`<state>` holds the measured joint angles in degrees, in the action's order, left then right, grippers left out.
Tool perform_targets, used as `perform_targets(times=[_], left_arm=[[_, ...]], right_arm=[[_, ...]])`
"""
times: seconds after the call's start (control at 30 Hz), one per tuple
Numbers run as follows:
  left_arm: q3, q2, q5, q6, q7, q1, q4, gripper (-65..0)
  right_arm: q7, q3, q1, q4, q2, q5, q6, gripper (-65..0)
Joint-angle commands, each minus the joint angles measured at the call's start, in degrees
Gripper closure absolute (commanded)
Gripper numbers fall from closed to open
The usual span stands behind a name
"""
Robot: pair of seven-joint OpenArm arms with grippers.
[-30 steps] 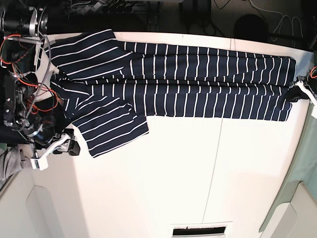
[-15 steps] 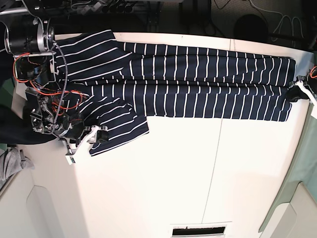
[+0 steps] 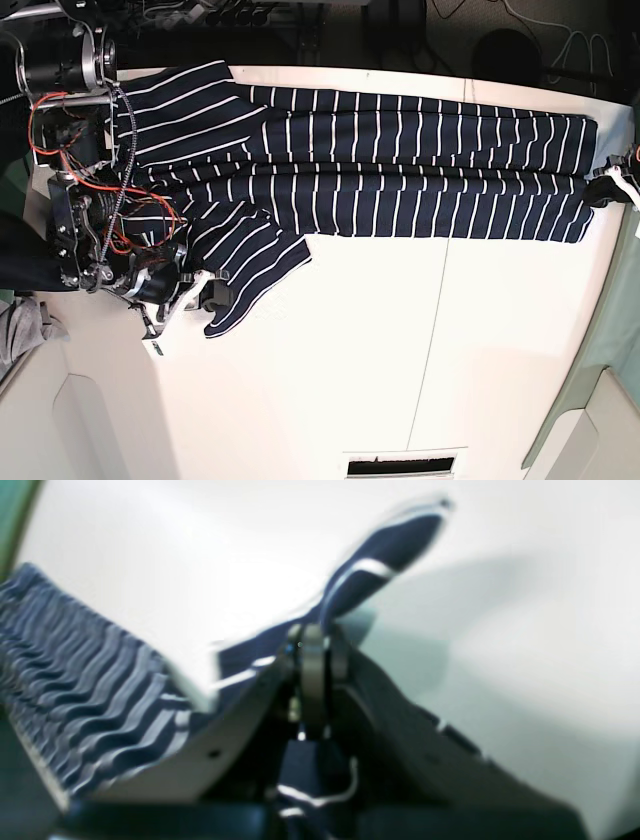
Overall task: Layout the t-shirt on the table in an organized manner, then fold the t-shirt properly
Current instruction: 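Lift the folded shirt end with the right gripper and pull it inward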
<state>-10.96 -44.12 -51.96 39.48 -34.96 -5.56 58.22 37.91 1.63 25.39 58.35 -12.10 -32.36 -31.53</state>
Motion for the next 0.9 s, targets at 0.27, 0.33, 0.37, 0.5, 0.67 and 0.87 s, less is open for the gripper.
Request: perform_targets(times=[0.27,0.33,0.37,0.5,0.67,0.87], left_arm=[[-0.63,-4.85,-7.15,0.52,-4.66,0.61,0.76,0.0],[-0.63,-5.38,-8.17,0.52,-4.98,0.61,0.76,0.0],[-0.63,-5.60,-8.33,0.52,-5.01,0.61,0.76,0.0],[-0.63,-6.29,-8.46,0.52,-6.45,0.59,0.76,0.0],[-0.63,-7.19,-12.46,0.52,-10.16,0.57,0.76,0.0],[-0.66,-8.20,-16.61,0.52,-14.67,0.44,0.76,0.0]], right_arm=[[5.46,-0.17,-17.38,31.47,-4.63,-6.75,-0.66,0.0],[5.66,-0.35,-22.03,36.87,-5.99,-7.28,-0.66,0.0],[5.66,-0.59,-24.30,39.28,-6.54,-7.30,-0.66,0.0],[5.62,-1.97,-32.59,46.95,-8.81,-7.30,-0.66,0.0],[4.70,-2.86,-39.41,49.90,-9.79,-7.06,-0.66,0.0],[-2.27,-2.84,-44.26,48.24,-9.62,-2.01,-0.61,0.0]])
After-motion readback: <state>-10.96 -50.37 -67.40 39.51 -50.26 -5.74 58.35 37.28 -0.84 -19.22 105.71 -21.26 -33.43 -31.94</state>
